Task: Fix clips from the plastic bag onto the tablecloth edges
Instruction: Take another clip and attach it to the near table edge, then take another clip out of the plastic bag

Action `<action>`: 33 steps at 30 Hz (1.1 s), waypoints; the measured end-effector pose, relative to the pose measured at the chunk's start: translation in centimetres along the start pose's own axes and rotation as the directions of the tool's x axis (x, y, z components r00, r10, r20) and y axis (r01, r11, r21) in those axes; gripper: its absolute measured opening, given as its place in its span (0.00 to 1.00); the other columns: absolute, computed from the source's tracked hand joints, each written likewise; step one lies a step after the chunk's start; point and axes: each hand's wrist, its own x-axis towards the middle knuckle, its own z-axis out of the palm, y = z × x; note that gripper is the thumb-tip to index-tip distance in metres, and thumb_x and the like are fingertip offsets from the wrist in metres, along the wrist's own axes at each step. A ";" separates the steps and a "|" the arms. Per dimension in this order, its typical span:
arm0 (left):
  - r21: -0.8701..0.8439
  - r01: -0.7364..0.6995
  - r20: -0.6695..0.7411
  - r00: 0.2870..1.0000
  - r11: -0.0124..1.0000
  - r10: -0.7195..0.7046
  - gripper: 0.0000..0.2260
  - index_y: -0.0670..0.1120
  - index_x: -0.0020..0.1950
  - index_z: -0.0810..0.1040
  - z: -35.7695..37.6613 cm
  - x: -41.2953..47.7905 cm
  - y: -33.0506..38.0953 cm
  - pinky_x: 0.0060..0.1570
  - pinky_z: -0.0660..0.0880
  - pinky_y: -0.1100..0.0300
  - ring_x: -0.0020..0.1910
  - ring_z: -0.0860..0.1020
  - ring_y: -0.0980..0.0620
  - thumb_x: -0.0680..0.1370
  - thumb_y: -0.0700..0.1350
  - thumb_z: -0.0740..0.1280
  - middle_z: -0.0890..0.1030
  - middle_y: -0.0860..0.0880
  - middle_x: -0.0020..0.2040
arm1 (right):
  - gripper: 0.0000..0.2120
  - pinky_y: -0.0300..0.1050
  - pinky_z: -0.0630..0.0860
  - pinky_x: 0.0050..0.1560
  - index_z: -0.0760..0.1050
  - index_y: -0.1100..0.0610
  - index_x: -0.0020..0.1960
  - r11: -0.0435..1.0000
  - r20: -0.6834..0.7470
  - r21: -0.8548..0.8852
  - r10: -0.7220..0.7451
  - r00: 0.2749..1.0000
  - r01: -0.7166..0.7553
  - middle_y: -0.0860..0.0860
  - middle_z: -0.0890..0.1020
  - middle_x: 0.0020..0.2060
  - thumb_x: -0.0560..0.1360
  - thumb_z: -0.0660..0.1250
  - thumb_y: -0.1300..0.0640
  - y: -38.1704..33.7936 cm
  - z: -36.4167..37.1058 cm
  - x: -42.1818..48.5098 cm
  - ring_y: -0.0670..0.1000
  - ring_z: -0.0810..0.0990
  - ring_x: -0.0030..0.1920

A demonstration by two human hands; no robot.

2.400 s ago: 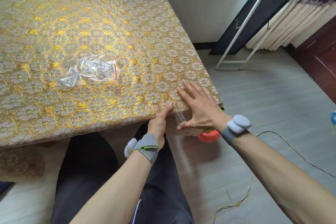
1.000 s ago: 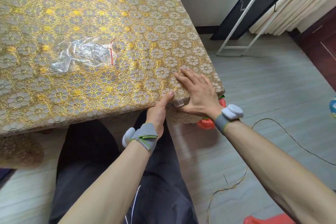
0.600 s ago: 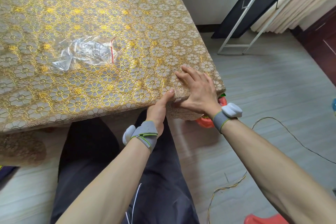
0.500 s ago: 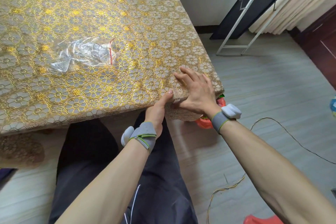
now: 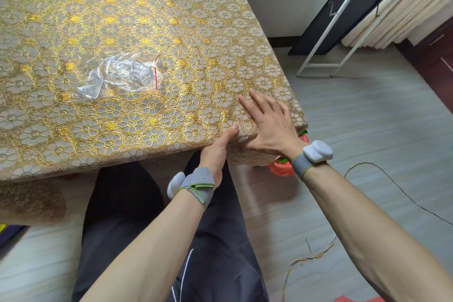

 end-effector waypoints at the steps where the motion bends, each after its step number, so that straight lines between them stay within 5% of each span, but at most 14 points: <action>1: 0.001 0.008 -0.001 1.000 1.000 -0.008 0.26 0.40 0.70 0.71 0.0 -0.1 0.0 0.54 0.62 0.63 0.40 0.69 0.64 0.75 0.48 0.72 0.72 0.60 0.43 | 0.53 0.56 0.52 0.75 0.48 0.40 0.80 1.000 -0.012 0.002 0.004 1.000 -0.004 0.48 0.53 0.81 0.62 0.71 0.33 0.0 0.2 0.1 0.52 0.54 0.78; 11: 0.023 0.005 0.003 1.000 1.000 -0.005 0.28 0.40 0.72 0.67 0.3 -0.4 0.1 0.54 0.61 0.64 0.46 0.69 0.60 0.75 0.47 0.72 0.73 0.57 0.50 | 0.44 0.56 0.54 0.75 0.59 0.37 0.78 0.998 -0.096 0.066 0.020 0.995 -0.014 0.43 0.60 0.79 0.64 0.68 0.36 -0.1 0.9 -0.5 0.49 0.61 0.77; 17: 0.228 -0.025 0.012 1.000 0.973 0.023 0.36 0.41 0.72 0.68 -1.1 -0.3 0.2 0.62 0.64 0.58 0.59 0.70 0.51 0.70 0.58 0.74 0.73 0.49 0.62 | 0.48 0.56 0.46 0.77 0.47 0.37 0.80 1.000 0.030 0.001 0.020 0.999 -0.020 0.44 0.50 0.81 0.67 0.70 0.37 -0.4 -0.2 -0.4 0.48 0.51 0.80; 20: 0.419 -0.059 0.062 0.997 0.906 0.036 0.35 0.44 0.70 0.70 -2.9 -0.9 0.7 0.68 0.63 0.54 0.61 0.70 0.52 0.70 0.62 0.71 0.74 0.50 0.65 | 0.54 0.64 0.43 0.78 0.36 0.39 0.79 0.994 0.106 -0.110 0.021 0.994 -0.009 0.46 0.44 0.82 0.69 0.72 0.41 -0.8 -1.0 -0.4 0.51 0.45 0.81; 22: 0.589 -0.074 0.123 0.992 0.805 0.001 0.27 0.48 0.67 0.73 -4.7 -1.3 2.1 0.66 0.63 0.57 0.61 0.71 0.53 0.74 0.62 0.68 0.76 0.53 0.60 | 0.57 0.68 0.42 0.76 0.33 0.39 0.79 0.988 0.177 -0.154 0.039 0.984 -0.011 0.47 0.40 0.81 0.69 0.74 0.45 -1.4 -1.7 -0.3 0.53 0.41 0.81; 25: 0.907 -0.186 0.253 0.958 0.379 -0.136 0.18 0.48 0.61 0.79 -6.5 -1.8 4.7 0.63 0.68 0.59 0.60 0.75 0.52 0.79 0.58 0.62 0.80 0.53 0.55 | 0.55 0.72 0.42 0.75 0.34 0.42 0.80 0.987 0.339 -0.148 0.103 0.935 -0.055 0.48 0.39 0.81 0.71 0.73 0.50 -2.0 -3.4 0.3 0.57 0.40 0.81; 28: 0.965 -0.261 0.260 0.940 0.025 -0.220 0.16 0.50 0.58 0.79 -7.6 -3.2 8.0 0.49 0.70 0.63 0.52 0.76 0.55 0.81 0.58 0.59 0.80 0.55 0.49 | 0.39 0.71 0.61 0.71 0.56 0.47 0.78 0.992 0.427 -0.113 0.105 0.898 -0.062 0.56 0.61 0.77 0.73 0.71 0.46 -3.5 -6.0 2.3 0.65 0.62 0.75; 30: 0.967 -0.250 0.252 0.927 0.043 -0.277 0.14 0.50 0.54 0.79 -8.7 -3.2 10.1 0.45 0.73 0.63 0.49 0.80 0.55 0.80 0.58 0.62 0.82 0.55 0.46 | 0.21 0.59 0.77 0.60 0.72 0.49 0.67 0.999 0.431 -0.035 0.041 0.902 -0.029 0.54 0.77 0.62 0.74 0.66 0.54 -5.3 -7.5 3.5 0.57 0.77 0.58; 32: 0.962 -0.231 0.266 0.913 0.146 -0.309 0.14 0.49 0.52 0.80 -9.6 -3.5 11.6 0.53 0.78 0.54 0.51 0.82 0.50 0.77 0.58 0.64 0.83 0.55 0.42 | 0.20 0.50 0.78 0.55 0.74 0.48 0.67 0.998 0.455 0.061 -0.032 0.890 0.005 0.49 0.79 0.58 0.75 0.63 0.58 -7.6 -8.5 4.3 0.50 0.77 0.47; 33: 0.961 -0.251 0.272 0.924 0.112 -0.268 0.15 0.49 0.53 0.80 -10.2 -3.5 12.8 0.55 0.78 0.51 0.49 0.83 0.51 0.76 0.58 0.65 0.83 0.57 0.40 | 0.22 0.50 0.77 0.57 0.71 0.47 0.70 0.996 0.455 0.088 -0.064 0.888 0.026 0.48 0.79 0.60 0.76 0.63 0.56 -9.1 -9.1 5.0 0.49 0.78 0.49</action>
